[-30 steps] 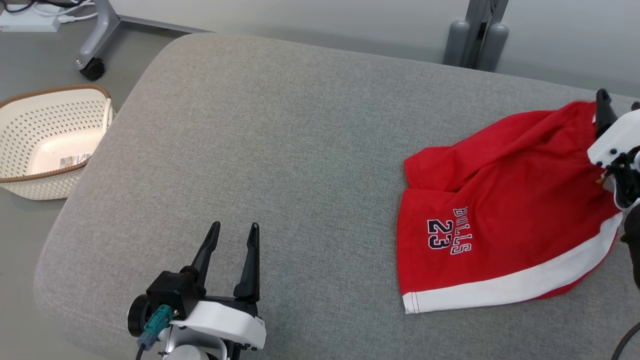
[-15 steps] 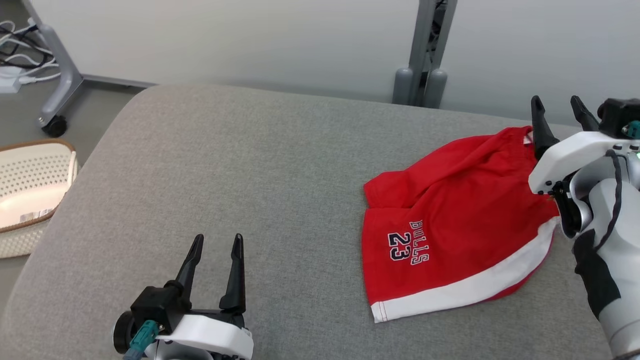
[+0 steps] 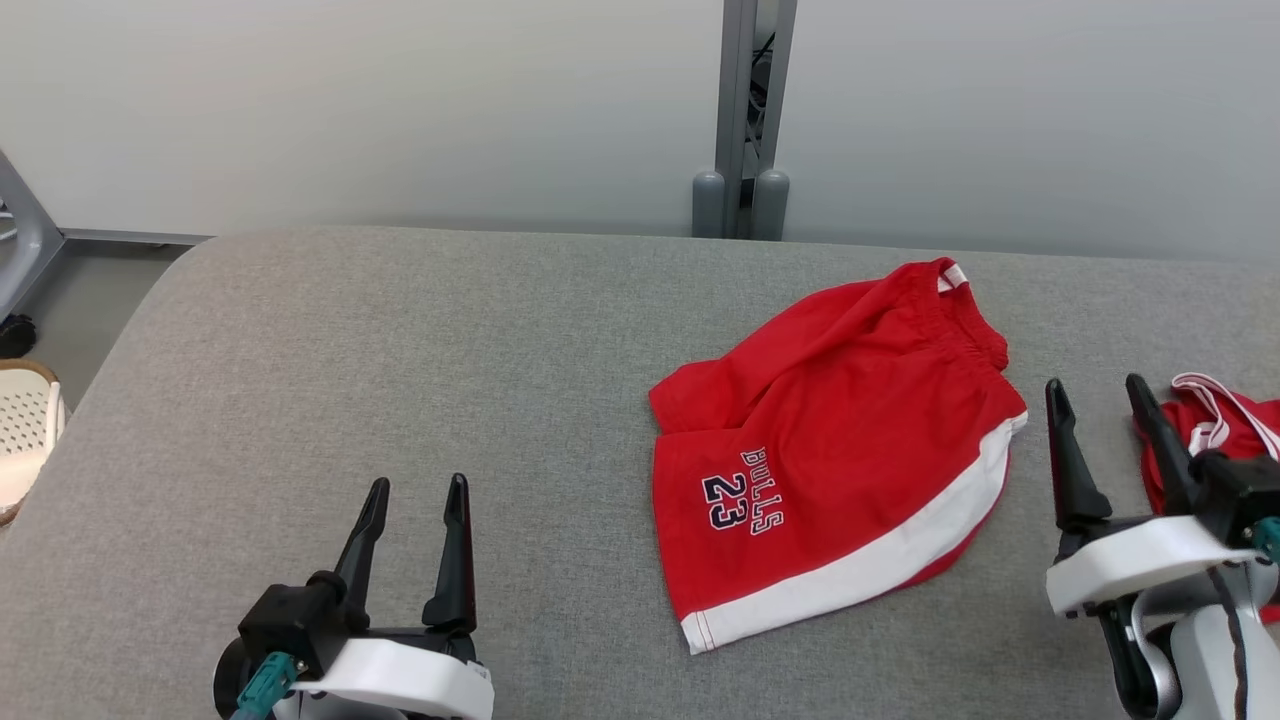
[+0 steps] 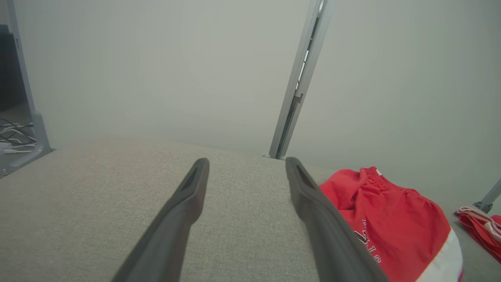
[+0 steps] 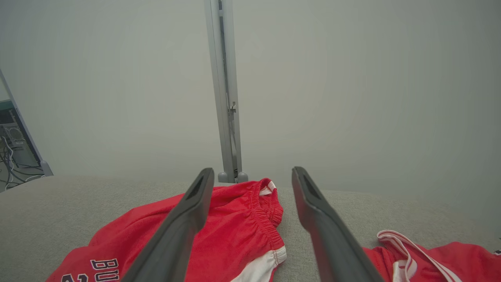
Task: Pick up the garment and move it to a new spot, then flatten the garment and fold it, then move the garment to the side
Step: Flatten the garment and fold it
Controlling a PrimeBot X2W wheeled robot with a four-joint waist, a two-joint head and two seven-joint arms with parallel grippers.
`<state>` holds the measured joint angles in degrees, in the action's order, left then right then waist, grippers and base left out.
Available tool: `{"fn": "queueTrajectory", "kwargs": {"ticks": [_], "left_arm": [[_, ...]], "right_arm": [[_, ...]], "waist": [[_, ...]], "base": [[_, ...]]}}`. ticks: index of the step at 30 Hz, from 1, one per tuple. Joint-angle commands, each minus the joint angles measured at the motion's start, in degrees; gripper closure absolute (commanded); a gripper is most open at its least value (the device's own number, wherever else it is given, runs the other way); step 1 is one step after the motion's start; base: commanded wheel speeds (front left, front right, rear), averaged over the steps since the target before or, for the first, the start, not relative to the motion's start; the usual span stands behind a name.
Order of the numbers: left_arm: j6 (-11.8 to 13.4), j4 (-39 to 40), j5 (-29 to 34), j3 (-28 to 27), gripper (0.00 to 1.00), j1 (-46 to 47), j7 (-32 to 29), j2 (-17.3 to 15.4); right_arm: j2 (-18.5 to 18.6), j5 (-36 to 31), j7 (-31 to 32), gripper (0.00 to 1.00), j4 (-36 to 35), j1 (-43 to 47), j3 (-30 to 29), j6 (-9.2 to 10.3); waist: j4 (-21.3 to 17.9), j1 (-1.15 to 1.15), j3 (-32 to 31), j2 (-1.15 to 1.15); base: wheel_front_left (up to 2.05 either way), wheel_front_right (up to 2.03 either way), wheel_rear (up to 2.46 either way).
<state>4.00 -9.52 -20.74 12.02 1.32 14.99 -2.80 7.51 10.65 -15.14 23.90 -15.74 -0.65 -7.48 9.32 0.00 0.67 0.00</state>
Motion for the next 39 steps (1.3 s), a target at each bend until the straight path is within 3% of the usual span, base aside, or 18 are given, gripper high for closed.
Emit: {"fn": "queueTrajectory", "kwargs": {"ticks": [1, 10, 16, 20, 29, 39], "left_arm": [[-0.37, -0.19, -0.17, 0.25, 0.0, -0.43, 0.19, -0.2], [-1.2, -0.41, 0.49, 0.09, 0.0, 1.27, 0.18, -0.2], [-8.55, -4.13, 6.94, 8.49, 0.0, 3.61, 0.18, -1.16], [-10.95, -8.71, 9.93, 15.98, 0.0, 6.38, 0.19, -2.39], [-11.45, -17.14, 8.74, 30.6, 0.0, 13.18, -1.48, -5.03], [-10.7, -26.51, 8.61, 33.79, 0.0, 18.21, -3.23, -3.83]], "right_arm": [[-0.69, -0.9, -0.02, 0.0, -1.99, 2.42, -0.69, -0.03], [-2.59, -3.1, 0.97, 0.0, -6.29, 5.32, -3.09, -0.03], [-3.01, -3.79, 2.38, 0.0, -7.65, 5.31, -5.6, -0.03], [-3.47, -3.62, 2.83, 0.0, -7.66, 5.07, -6.55, -0.03], [-4.06, -3.97, 3.63, 0.0, -7.16, 3.4, -7.56, -0.03], [-4.32, -4.0, 3.64, 0.0, -6.45, 2.29, -8.64, -0.03]], "waist": [[-0.52, 0.0, 0.28, 0.0], [-2.47, 0.0, 1.41, 0.0], [-3.58, 0.0, 2.5, 0.0], [-4.13, 0.0, 3.34, 0.0], [-5.8, 0.0, 5.61, 0.0], [-6.93, 0.0, 6.99, 0.0]], "base": [[0.0, 0.0, 0.0], [0.0, 0.0, 0.0], [0.0, 0.0, 0.0], [0.0, 0.0, 0.0], [0.0, 0.0, 0.0], [0.0, 0.0, 0.0]]}}
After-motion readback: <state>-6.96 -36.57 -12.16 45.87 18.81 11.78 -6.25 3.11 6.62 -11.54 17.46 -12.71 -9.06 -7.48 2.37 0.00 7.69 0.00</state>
